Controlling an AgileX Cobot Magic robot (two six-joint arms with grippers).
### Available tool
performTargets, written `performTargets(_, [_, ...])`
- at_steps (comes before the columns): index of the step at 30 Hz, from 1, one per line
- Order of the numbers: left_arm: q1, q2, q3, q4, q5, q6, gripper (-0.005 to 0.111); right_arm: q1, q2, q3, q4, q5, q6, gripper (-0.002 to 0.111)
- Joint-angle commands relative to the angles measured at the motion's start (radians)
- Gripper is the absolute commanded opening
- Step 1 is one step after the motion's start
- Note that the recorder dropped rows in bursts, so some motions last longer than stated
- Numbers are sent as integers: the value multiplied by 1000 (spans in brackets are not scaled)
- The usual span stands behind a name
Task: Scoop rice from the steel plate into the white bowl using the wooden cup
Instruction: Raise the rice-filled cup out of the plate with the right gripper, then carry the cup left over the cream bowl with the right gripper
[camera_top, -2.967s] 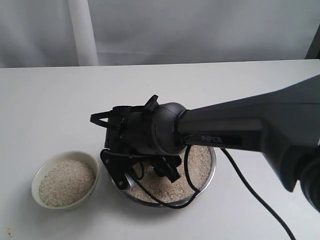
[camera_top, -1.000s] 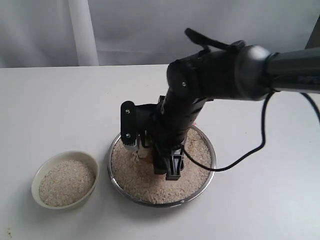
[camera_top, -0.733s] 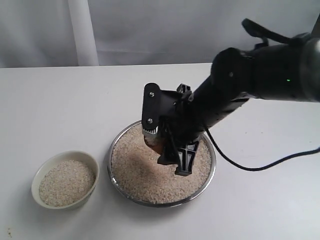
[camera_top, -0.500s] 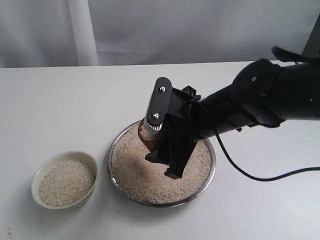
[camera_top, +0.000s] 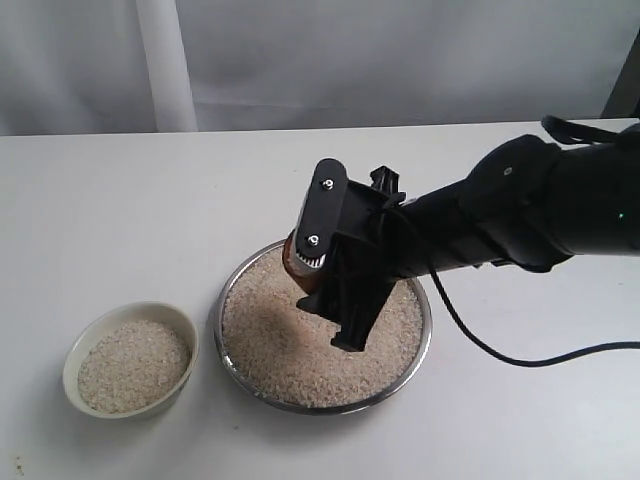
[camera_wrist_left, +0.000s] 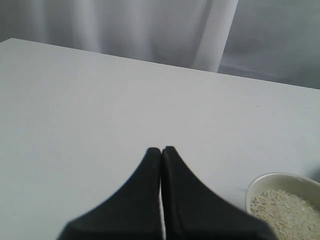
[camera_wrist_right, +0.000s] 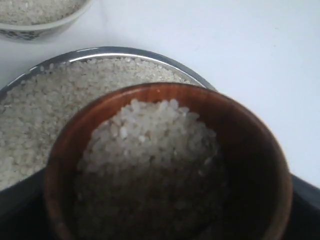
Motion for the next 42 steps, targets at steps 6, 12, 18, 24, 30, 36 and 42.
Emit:
performTargets(6, [-5, -2, -4, -6, -6, -2, 0, 124, 26, -190, -51, -46, 17, 0])
performTargets(12, [-5, -2, -4, -6, -6, -2, 0, 208, 117, -340, -178, -59, 39, 0])
performTargets(18, [-5, -2, -4, -6, -6, -2, 0, 283, 224, -431, -415, -163, 39, 0])
performTargets(24, [-5, -2, -4, -6, -6, -2, 0, 342, 305, -431, -613, -333, 32, 0])
performTargets(30, [-5, -2, -4, -6, -6, -2, 0, 350, 327, -431, -777, -360, 32, 0])
performTargets(36, [-5, -2, -4, -6, -6, -2, 0, 352, 327, -431, -900, -360, 32, 0])
performTargets(42, [-5, -2, -4, -6, -6, -2, 0, 352, 327, -431, -1012, -360, 32, 0])
